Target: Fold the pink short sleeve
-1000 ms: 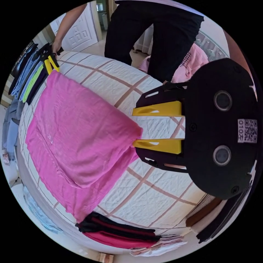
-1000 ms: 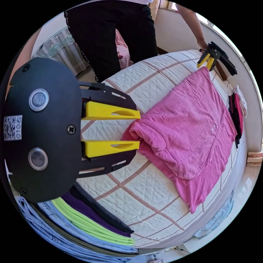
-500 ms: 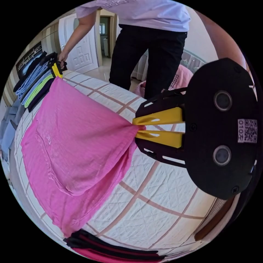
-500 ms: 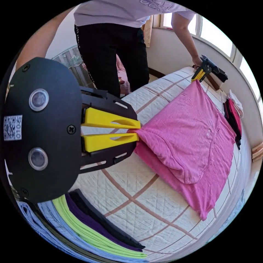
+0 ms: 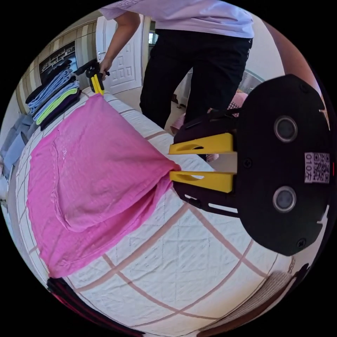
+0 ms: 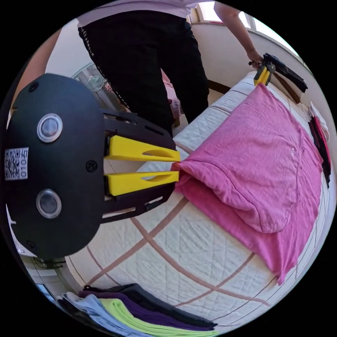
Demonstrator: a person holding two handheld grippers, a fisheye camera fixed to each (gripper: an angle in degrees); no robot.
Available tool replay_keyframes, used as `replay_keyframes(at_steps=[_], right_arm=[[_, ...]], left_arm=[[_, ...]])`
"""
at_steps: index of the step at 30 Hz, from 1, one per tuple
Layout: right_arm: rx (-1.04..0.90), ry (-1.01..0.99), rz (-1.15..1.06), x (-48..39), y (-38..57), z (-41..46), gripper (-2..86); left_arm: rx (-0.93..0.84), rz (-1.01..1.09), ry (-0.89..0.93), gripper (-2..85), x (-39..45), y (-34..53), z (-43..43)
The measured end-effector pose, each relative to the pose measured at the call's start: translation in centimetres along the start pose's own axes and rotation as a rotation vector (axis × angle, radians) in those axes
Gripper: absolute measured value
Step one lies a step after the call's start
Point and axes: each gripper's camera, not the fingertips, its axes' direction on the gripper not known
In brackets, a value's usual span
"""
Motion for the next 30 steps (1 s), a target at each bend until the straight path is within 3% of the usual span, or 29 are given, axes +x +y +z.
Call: replay_keyframes(at_steps=[4, 8, 11, 13, 18, 21, 25, 26, 28, 30], right_arm=[[0.042, 0.057, 0.236, 1.3, 3.6, -3.1, 2.9], [0.211, 0.165, 0.292, 1.3, 3.3, -7.7, 2.2], [0.384, 0.223, 0.218, 1.0, -0.3, -10.2, 2.2], [0.411, 0.138, 0.150, 1.6, -4.2, -10.4, 2.4], [0.380, 0.130, 0.085, 1.9, -9.6, -9.3, 2.6], [0.166, 0.122, 0.084, 3.3, -11.7, -6.4, 2.8], [0.304, 0.093, 0.083, 4.4, -10.0, -10.5, 3.8], [0.350, 0.101, 0.104, 4.7, -9.5, -11.5, 4.1], [0.521, 0.145, 0.172, 6.9, -8.4, -14.7, 7.7], [0.560, 0.177, 0.187, 9.4, -9.2, -16.2, 10.4]], left_arm=[[0.066, -0.166, 0.021, 5.0, -1.1, 3.7, -1.7], [0.305, -0.409, 0.049, 3.5, -3.1, 7.5, -5.0], [0.376, -0.299, -0.082, 2.2, -1.9, 3.4, -6.9], [0.351, -0.199, -0.113, 1.5, -1.4, -1.1, -6.9], [0.277, -0.049, -0.133, 0.5, -1.0, -11.6, -5.2], [0.133, -0.069, -0.114, 0.4, -2.1, -14.1, -2.5], [0.237, -0.143, 0.035, 1.1, -3.1, -13.9, -4.2], [0.354, -0.159, 0.028, 1.9, -2.8, -13.7, -6.6], [0.459, -0.134, -0.126, 3.8, -1.9, -14.5, -10.2], [0.390, -0.038, -0.415, 7.2, -1.4, -18.9, -12.9]])
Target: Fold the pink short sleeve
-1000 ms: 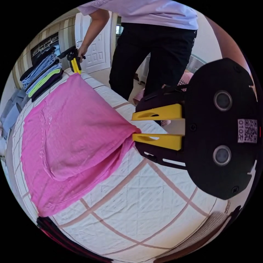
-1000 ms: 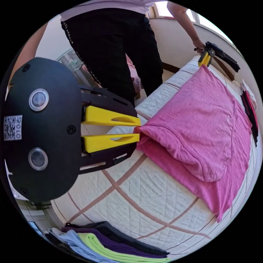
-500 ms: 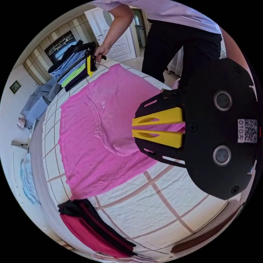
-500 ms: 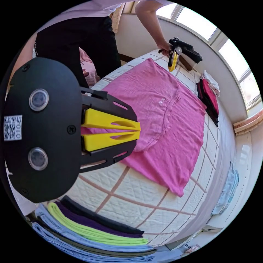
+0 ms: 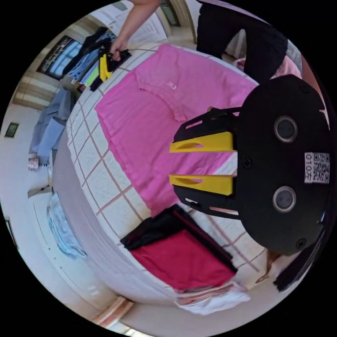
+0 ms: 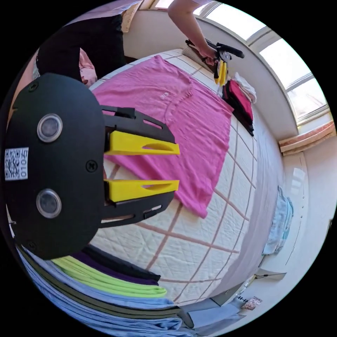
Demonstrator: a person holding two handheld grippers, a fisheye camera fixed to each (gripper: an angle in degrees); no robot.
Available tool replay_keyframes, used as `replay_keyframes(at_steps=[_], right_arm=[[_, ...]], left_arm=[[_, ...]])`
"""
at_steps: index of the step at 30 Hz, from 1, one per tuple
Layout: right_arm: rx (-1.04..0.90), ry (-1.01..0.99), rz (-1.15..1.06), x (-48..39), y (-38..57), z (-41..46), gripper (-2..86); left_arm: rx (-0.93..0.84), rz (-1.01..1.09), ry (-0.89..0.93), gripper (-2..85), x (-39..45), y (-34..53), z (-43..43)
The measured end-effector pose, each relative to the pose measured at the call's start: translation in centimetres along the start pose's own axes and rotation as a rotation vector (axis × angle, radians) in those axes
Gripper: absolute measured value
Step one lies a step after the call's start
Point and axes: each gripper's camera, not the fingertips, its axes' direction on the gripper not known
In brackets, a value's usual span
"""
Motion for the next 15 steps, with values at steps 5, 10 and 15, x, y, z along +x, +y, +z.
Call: replay_keyframes(at_steps=[5, 10, 15], right_arm=[[-0.122, 0.080, 0.047, 6.3, -6.8, 2.1, 12.1], [-0.207, 0.011, 0.073, 9.4, -10.3, 4.9, 12.6], [-0.242, -0.020, 0.085, 9.2, -9.9, 6.5, 12.2]], left_arm=[[-0.156, 0.252, -0.116, 11.5, -2.2, -9.5, 5.0], [-0.337, 0.390, -0.141, 13.7, -2.7, -14.1, 9.2], [-0.432, 0.454, -0.113, 13.9, -1.5, -15.5, 11.5]])
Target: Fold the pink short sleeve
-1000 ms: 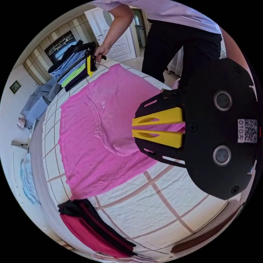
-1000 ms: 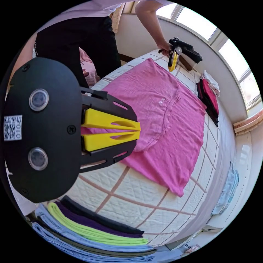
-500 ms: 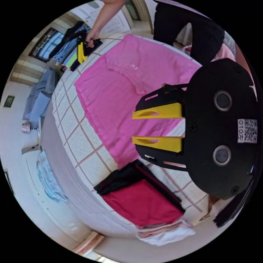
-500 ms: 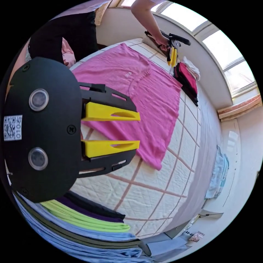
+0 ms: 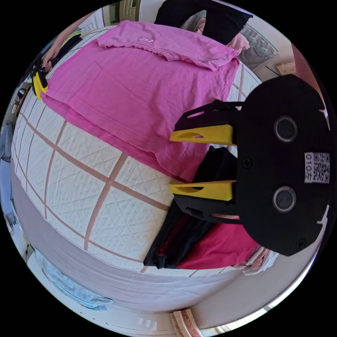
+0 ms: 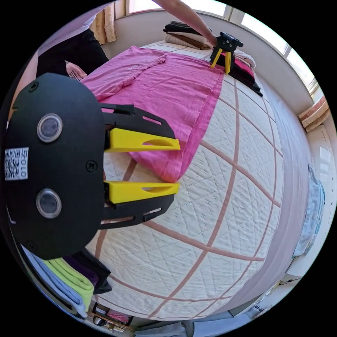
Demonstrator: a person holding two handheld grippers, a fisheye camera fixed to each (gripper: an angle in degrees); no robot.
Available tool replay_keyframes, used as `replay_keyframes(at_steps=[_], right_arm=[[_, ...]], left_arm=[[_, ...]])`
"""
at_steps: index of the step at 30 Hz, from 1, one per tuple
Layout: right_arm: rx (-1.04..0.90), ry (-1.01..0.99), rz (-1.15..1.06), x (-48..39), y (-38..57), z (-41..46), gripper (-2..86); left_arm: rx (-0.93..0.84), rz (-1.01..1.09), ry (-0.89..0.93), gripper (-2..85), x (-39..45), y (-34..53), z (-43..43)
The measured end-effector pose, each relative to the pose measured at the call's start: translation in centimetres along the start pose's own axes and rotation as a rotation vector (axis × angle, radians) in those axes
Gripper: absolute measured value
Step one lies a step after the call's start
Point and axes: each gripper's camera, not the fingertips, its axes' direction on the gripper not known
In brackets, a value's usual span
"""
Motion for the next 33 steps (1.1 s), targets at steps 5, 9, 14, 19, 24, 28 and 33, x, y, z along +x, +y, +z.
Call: replay_keyframes(at_steps=[5, 9, 14, 19, 24, 28, 33], right_arm=[[0.019, 0.063, 0.009, -1.2, 0.6, 0.1, 11.5], [0.016, 0.155, 0.014, -3.0, 1.4, 0.4, 7.6], [-0.011, 0.092, -0.017, -4.3, 2.1, 0.6, 5.0], [0.143, -0.005, -0.064, -4.7, 5.3, -3.7, 4.7], [0.269, -0.020, -0.406, -11.0, 14.7, -10.2, 4.5], [0.041, 0.109, -0.634, -16.9, 24.6, -8.1, 3.8], [-0.182, 0.079, -0.599, -18.7, 28.5, 0.9, 3.0]], left_arm=[[0.001, -0.032, 0.064, 12.9, -0.2, -1.4, 0.1], [-0.002, -0.092, 0.113, 8.8, -0.4, -2.1, -0.2], [-0.007, -0.095, 0.253, 3.5, 0.5, -2.5, -0.3], [0.160, -0.147, 0.170, 1.5, 2.8, -0.6, -4.2], [0.274, 0.005, 0.031, 0.9, 13.2, 5.5, -10.8], [0.185, 0.123, -0.076, 0.8, 24.0, 10.6, -11.4], [0.017, 0.198, -0.040, 1.1, 34.6, 12.1, -4.6]])
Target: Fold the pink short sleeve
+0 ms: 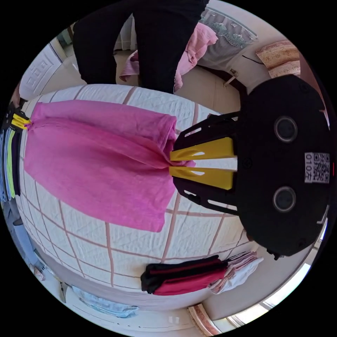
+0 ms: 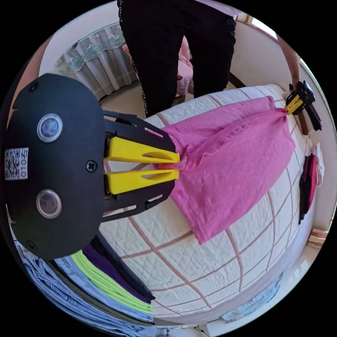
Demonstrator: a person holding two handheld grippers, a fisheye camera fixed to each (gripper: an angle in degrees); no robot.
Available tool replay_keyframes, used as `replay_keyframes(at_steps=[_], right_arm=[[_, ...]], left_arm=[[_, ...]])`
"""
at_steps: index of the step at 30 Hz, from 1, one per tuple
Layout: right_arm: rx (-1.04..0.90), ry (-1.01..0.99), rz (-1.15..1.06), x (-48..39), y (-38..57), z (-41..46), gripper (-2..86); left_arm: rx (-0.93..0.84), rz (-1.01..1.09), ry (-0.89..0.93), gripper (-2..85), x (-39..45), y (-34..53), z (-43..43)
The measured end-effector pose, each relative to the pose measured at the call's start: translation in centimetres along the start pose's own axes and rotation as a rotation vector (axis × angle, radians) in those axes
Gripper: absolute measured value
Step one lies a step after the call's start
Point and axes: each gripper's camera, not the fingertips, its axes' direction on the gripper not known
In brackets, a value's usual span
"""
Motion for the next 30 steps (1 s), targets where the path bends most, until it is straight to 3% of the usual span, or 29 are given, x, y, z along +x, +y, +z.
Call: replay_keyframes(at_steps=[12, 19, 24, 27, 30], right_arm=[[0.005, 0.014, -0.045, -2.4, 1.7, 0.7, 3.8], [-0.049, -0.032, 0.120, -2.2, 4.6, 2.0, 1.6], [0.150, 0.034, 0.277, -1.9, 3.8, -0.5, 1.5], [0.239, -0.014, 0.338, -1.6, 1.7, -0.2, 1.9], [0.151, -0.017, 0.288, -2.5, -1.5, 2.1, 2.2]], left_arm=[[-0.049, 0.012, -0.011, 5.2, 3.5, 1.7, 1.7], [-0.131, 0.093, 0.125, 4.8, 6.9, 3.8, 3.3], [0.069, -0.152, 0.074, 3.7, 3.1, 5.4, -0.2], [0.094, -0.298, 0.092, 3.4, -0.1, 5.6, 1.0], [0.075, -0.326, 0.163, 2.9, -1.5, 5.3, 3.4]])
